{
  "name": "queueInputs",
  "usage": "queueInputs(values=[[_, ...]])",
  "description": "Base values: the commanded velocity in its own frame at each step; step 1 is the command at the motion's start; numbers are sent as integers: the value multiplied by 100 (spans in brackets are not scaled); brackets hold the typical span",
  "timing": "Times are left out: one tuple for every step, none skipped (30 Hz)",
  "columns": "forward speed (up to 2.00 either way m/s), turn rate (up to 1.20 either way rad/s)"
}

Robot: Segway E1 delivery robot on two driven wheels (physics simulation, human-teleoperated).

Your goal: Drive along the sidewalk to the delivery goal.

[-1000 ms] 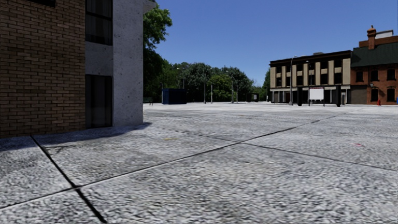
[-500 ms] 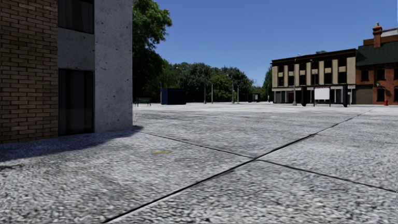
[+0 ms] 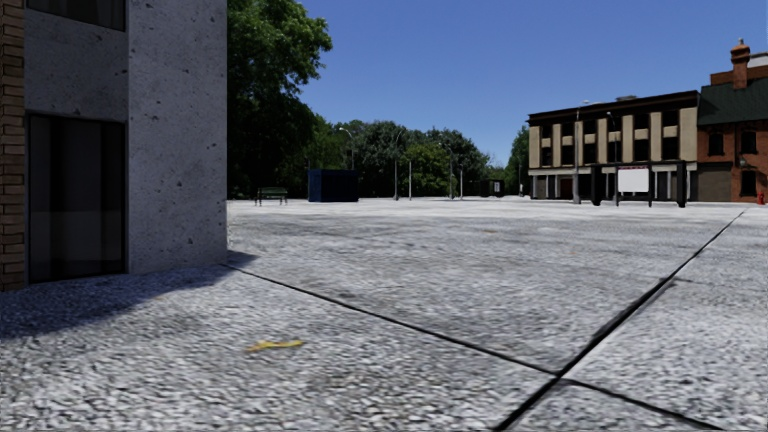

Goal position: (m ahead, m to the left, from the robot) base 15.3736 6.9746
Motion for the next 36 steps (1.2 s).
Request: queueInputs(values=[[200,0],[200,0],[200,0],[200,0],[200,0],[200,0],[200,0],[200,0],[200,0],[200,0],[200,0],[200,0],[200,0],[200,0],[200,0],[200,0],[200,0],[200,2],[200,6],[200,6],[200,11],[200,13],[200,13],[200,15],[200,17],[200,19],[200,22],[200,22],[200,24],[200,27],[200,29],[200,31],[200,31],[200,32],[200,34],[200,37]])
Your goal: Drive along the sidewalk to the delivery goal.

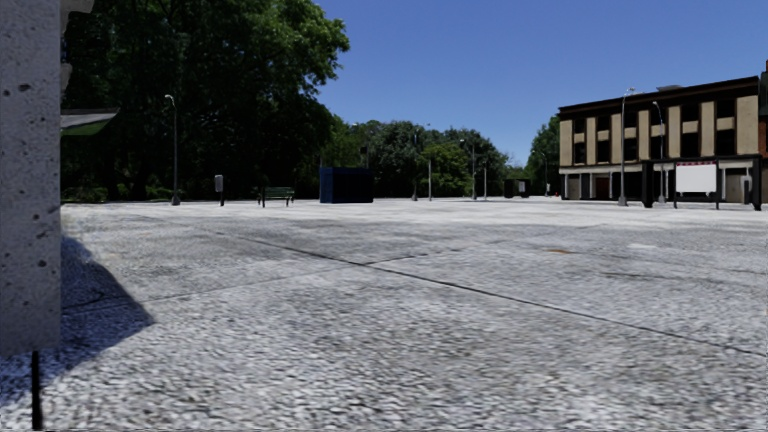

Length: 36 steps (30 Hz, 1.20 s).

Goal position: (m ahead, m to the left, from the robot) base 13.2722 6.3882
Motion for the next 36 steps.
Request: queueInputs(values=[[200,37],[200,37],[200,38],[200,38],[200,38],[200,38],[200,38],[200,39],[200,40],[200,40],[200,40],[200,40],[200,40],[200,40],[200,40],[200,40],[200,40],[200,40],[200,40],[200,40],[200,40],[200,40],[200,40],[200,40],[200,40],[200,40],[200,40],[200,40],[200,40],[200,40],[200,40],[200,40],[200,40],[200,40],[200,40],[200,40]])
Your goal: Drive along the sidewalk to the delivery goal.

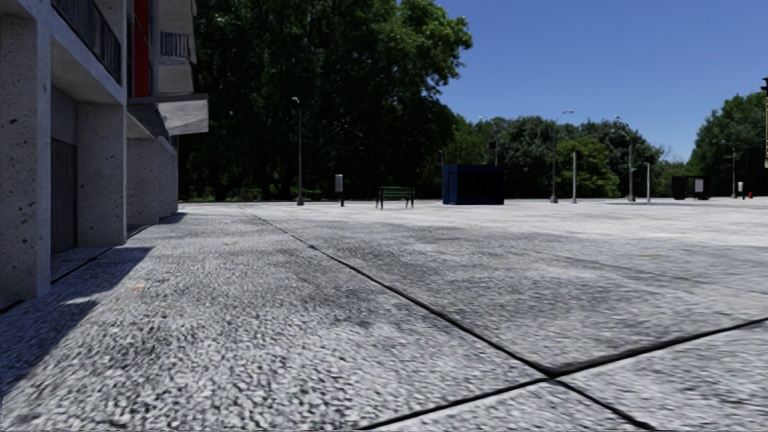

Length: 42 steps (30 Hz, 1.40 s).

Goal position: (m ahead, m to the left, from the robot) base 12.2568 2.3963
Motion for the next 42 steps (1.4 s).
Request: queueInputs(values=[[200,40],[200,40],[200,40],[200,40],[200,40],[200,40],[200,40],[200,40],[200,40],[200,40],[200,40],[200,40],[200,40],[200,40],[200,40],[200,38],[200,28],[200,28],[200,24],[200,23],[200,18],[200,0],[200,0],[200,0],[200,0],[200,0],[200,0],[200,0],[200,0],[200,0],[200,0],[200,0],[200,0],[200,0],[200,0],[200,0],[200,0],[200,0],[200,0],[200,0],[200,0],[200,0]])
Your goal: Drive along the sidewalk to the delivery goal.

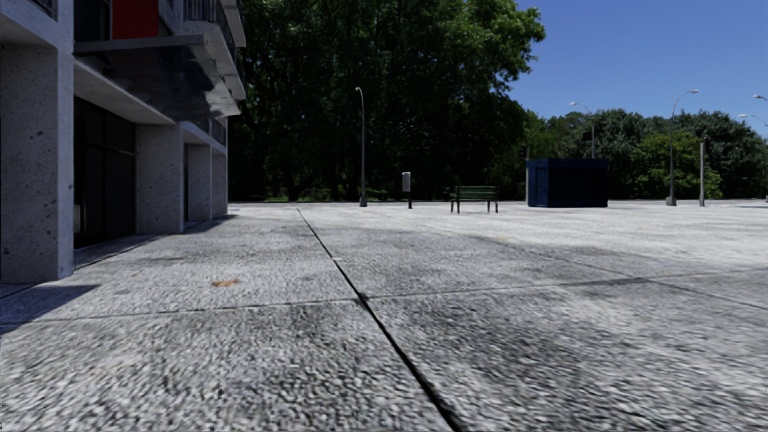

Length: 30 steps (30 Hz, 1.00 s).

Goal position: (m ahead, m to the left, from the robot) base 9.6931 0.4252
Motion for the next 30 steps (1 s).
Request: queueInputs(values=[[200,0],[200,0],[200,0],[200,0],[200,0],[200,0],[200,0],[200,0],[200,0],[200,0],[200,0],[200,0],[200,0],[200,0],[200,0],[200,0],[200,0],[200,0],[200,0],[200,0],[200,0],[200,0],[200,0],[200,0],[200,0],[200,0],[200,0],[200,0],[200,0],[200,0]])
